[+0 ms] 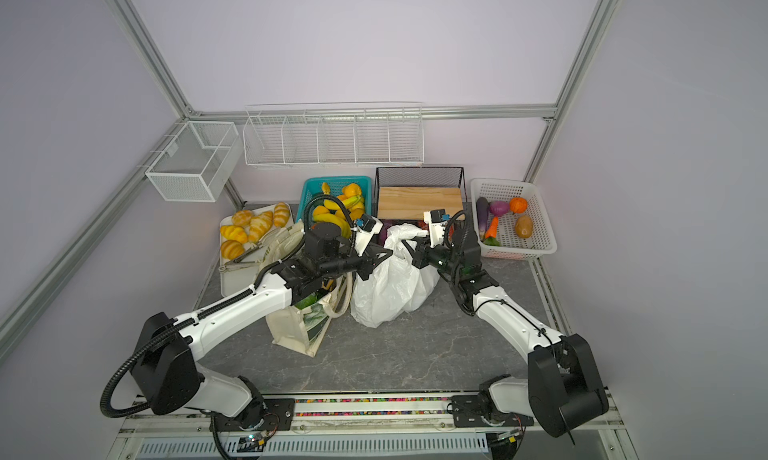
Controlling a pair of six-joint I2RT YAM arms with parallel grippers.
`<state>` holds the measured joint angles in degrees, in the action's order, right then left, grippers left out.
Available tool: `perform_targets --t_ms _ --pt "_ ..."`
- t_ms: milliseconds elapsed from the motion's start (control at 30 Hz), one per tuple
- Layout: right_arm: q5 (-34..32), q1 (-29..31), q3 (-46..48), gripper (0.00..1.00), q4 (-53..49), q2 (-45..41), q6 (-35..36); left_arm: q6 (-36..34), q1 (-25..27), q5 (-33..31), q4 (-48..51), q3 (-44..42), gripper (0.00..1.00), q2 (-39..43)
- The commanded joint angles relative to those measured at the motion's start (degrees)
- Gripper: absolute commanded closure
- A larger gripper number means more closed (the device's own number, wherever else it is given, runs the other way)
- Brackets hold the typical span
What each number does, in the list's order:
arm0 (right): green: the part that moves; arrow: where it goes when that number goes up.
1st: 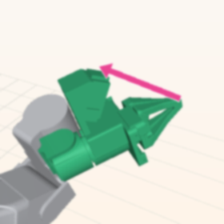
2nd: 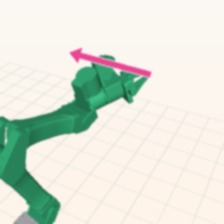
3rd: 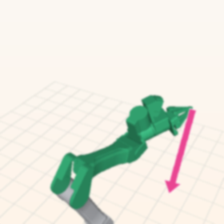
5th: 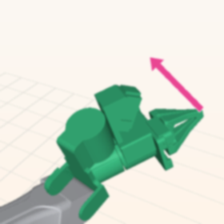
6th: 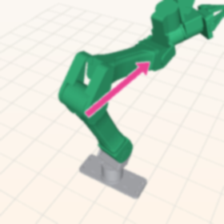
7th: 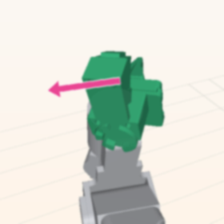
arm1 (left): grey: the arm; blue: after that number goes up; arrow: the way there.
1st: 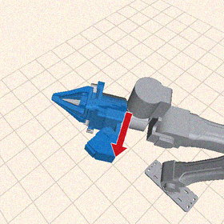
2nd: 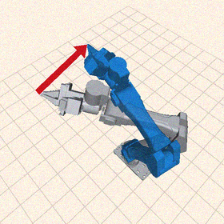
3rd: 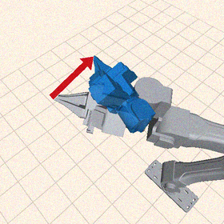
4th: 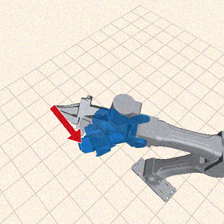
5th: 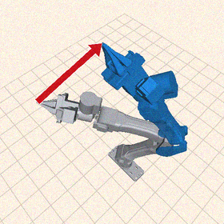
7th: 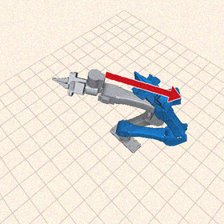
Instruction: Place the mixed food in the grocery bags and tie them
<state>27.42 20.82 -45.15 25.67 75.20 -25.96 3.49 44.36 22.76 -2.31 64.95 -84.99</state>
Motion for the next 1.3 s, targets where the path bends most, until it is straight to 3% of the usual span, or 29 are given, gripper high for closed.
perform_targets --t_ms 0,333,567,700,1100,1267 --pt "0.62 0.31 1.26 0.94 3.19 -1.20 -2.22 2.84 2.12 1.81 -5.26 1.46 1.00 -0.90" --pt "5.98 -0.77 1.91 0.94 9.95 0.42 -9.50 4.37 3.75 2.52 -8.56 0.61 0.98 -4.10" --pt "11.78 -1.82 2.31 0.94 15.13 3.28 -12.09 4.17 3.81 3.52 -9.32 -0.29 0.68 -3.82" --pt "13.13 -2.32 2.61 0.94 16.71 4.02 -12.80 2.79 3.61 5.03 -8.36 -0.70 0.57 -2.14" --pt "14.24 -3.26 2.85 0.94 17.93 4.10 -12.73 -0.46 -1.46 9.41 -2.15 -1.49 0.37 4.94" --pt "14.28 -3.31 2.78 0.94 17.55 3.99 -12.28 -0.62 -3.90 10.32 -1.16 -2.14 0.36 7.65"
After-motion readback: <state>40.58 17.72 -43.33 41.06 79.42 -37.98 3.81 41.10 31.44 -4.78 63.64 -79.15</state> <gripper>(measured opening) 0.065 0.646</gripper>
